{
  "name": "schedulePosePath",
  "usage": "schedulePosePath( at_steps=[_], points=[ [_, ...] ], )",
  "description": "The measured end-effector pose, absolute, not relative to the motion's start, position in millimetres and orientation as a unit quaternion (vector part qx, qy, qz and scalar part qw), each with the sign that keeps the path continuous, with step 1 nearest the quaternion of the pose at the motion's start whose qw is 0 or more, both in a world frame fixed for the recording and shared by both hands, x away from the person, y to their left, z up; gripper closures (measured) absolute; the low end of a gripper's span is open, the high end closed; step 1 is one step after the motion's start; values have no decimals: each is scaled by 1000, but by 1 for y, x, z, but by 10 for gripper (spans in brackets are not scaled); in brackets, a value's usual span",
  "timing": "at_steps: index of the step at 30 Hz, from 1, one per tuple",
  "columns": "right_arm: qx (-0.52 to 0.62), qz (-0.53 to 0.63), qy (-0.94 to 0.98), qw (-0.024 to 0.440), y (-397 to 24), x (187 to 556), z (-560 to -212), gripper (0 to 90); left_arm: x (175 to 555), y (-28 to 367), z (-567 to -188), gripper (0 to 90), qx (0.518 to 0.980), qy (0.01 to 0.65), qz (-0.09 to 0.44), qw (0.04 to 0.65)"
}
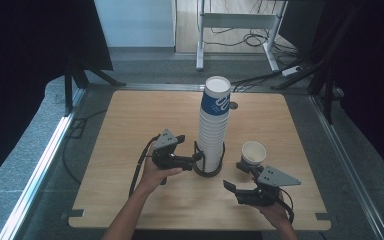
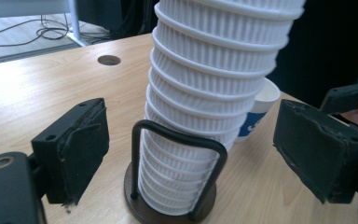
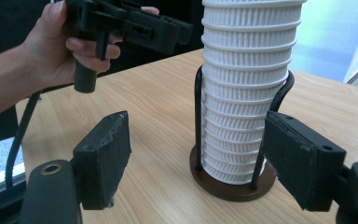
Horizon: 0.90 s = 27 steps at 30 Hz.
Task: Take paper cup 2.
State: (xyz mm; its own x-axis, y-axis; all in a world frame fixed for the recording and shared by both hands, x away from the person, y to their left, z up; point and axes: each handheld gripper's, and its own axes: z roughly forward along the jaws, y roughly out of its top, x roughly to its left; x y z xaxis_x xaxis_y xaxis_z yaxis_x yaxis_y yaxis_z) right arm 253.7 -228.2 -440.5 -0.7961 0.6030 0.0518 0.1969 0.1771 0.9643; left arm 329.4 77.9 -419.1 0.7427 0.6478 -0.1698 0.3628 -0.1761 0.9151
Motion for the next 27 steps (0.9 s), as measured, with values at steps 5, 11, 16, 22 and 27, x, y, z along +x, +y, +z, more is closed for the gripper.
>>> schedulePosePath(
  at_steps=[5,11,16,22,27],
  points=[
    [265,577,751,178,-226,253,-441,237,335,72,-420,91,762,334,134,538],
    [263,574,754,182,-225,253,-442,237,338,65,-417,65,758,331,114,551],
    [262,571,757,181,-223,253,-443,237,344,59,-412,65,758,330,127,548],
    [261,569,759,180,-221,253,-444,237,350,51,-408,60,761,319,132,549],
    [261,570,758,180,-222,253,-444,237,354,43,-405,53,766,312,135,546]
  ],
)
